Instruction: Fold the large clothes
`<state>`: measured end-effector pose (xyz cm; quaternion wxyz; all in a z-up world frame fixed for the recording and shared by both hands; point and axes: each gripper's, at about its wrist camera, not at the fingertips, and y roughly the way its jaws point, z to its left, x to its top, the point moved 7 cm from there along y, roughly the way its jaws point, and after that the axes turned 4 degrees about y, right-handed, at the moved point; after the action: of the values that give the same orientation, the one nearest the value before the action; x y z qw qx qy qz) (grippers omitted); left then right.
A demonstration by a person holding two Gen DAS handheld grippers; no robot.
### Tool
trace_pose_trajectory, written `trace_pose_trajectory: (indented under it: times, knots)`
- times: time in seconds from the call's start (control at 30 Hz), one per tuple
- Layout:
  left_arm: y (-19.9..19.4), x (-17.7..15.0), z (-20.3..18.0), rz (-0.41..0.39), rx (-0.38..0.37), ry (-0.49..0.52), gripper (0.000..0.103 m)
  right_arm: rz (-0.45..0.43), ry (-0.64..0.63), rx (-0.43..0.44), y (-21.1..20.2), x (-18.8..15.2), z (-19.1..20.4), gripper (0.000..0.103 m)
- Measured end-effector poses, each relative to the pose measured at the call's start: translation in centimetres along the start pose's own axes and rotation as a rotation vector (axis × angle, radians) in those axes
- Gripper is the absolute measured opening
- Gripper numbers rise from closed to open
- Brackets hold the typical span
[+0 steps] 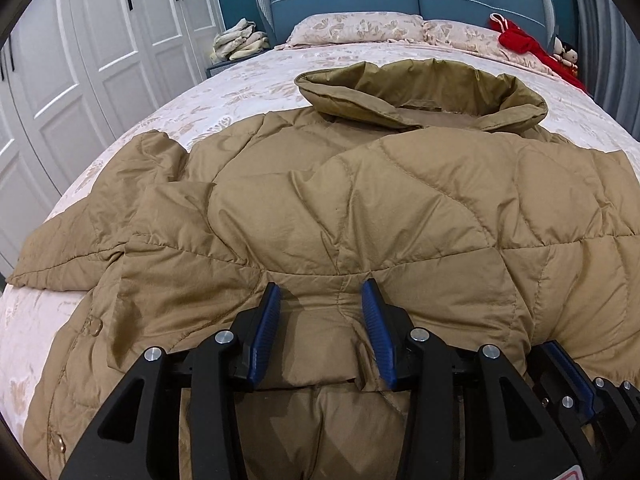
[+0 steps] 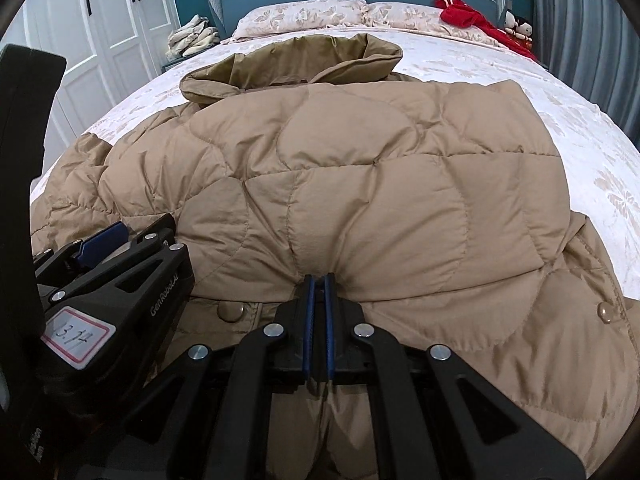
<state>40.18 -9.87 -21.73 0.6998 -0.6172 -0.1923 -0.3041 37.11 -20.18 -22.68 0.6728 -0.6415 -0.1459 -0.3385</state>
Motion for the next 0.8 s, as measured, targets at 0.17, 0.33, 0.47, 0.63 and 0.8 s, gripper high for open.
trace_pose_trajectory:
  times: [0.17, 0.33, 0.47, 0.63, 0.8]
  knots:
    - [-0.5, 0.1, 0.5, -0.002, -0.026, -0.029, 0.048, -0.012, 0.006, 0.004, -0.3, 0.0, 0.0, 0.002]
    - [-3.9, -0.1, 6.3, 0.040, -0.156, -0.198, 0.058, 0.032, 0.046, 0.034, -0.8, 0.5, -0.5, 0.003]
    - [-7.0, -1.4, 19.4, 0.017, -0.087, -0.333, 0.074, 0.018, 0.022, -0.055, -5.6, -0.2, 0.5, 0.021]
    - [-4.9, -4.1, 36.4, 0.098, 0.087, -0.533, 0.074, 0.021, -0.033, -0.022, -11.5, -3.4, 3.4, 0.035]
    - [-2.8, -6.4, 49.7, 0.114, 0.225, -0.774, 0.074, 0.026, -0.024, -0.006, -14.1, -5.5, 5.3, 0.045]
